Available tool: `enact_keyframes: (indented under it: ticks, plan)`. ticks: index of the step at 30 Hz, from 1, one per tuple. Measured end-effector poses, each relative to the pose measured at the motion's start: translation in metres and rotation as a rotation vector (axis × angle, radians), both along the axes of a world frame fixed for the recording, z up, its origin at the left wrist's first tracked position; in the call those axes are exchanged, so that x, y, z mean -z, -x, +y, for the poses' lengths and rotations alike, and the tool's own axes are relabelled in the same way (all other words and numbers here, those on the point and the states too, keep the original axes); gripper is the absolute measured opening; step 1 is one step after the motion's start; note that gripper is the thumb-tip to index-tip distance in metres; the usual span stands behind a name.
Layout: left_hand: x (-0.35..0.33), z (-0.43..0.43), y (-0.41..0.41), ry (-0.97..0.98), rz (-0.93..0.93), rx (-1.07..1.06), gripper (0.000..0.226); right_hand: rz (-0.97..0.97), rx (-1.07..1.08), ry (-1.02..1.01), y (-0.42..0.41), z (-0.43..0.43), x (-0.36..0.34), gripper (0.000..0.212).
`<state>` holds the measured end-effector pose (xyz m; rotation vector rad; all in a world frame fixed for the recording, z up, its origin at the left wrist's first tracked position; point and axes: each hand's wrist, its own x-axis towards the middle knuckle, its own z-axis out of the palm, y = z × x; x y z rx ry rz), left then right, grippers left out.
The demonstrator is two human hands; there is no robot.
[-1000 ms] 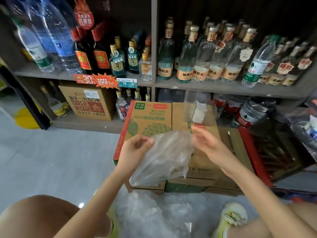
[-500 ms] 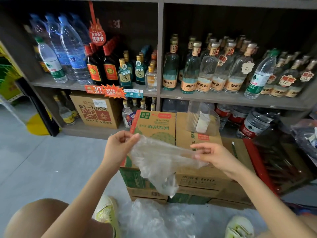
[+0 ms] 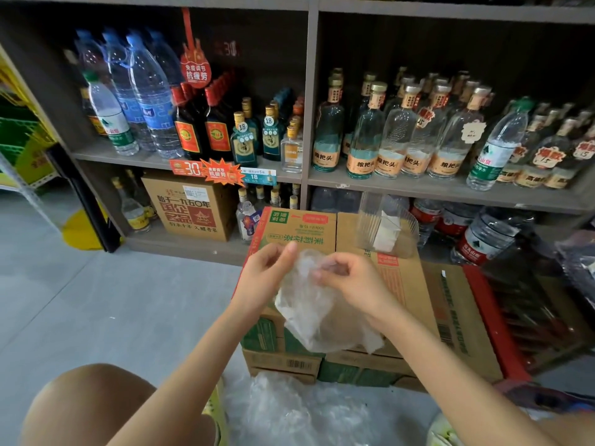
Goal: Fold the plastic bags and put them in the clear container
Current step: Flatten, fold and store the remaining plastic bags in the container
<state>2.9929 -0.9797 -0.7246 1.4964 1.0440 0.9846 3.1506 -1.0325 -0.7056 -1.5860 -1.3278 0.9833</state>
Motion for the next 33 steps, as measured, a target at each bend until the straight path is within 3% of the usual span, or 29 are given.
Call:
enact_keyframes:
  ticks: [6,10,17,22,25,33]
  plan:
    - [0.017,-0.012,0.015,0.195,-0.003,0.131,0.039,0.320,0.045,0.037,-0.027,-0.001,0.004,0.016]
    - [0.025,-0.013,0.013,0.201,-0.017,0.085,0.017,0.430,0.047,0.071,-0.038,-0.001,0.008,0.024]
    - [0.019,-0.006,0.013,0.118,0.070,0.056,0.005,0.298,-0.065,0.096,-0.056,-0.007,-0.004,0.055]
    - [0.014,-0.006,0.013,0.069,0.103,0.108,0.003,0.032,0.063,-0.066,-0.040,0.004,-0.005,0.016]
    - [0.014,-0.004,0.023,0.007,0.157,0.069,0.007,0.043,0.128,-0.119,-0.047,0.004,-0.006,0.003]
    - [0.016,0.004,0.045,-0.068,0.360,0.032,0.010,-0.025,0.150,-0.183,-0.056,-0.010,0.004,0.015]
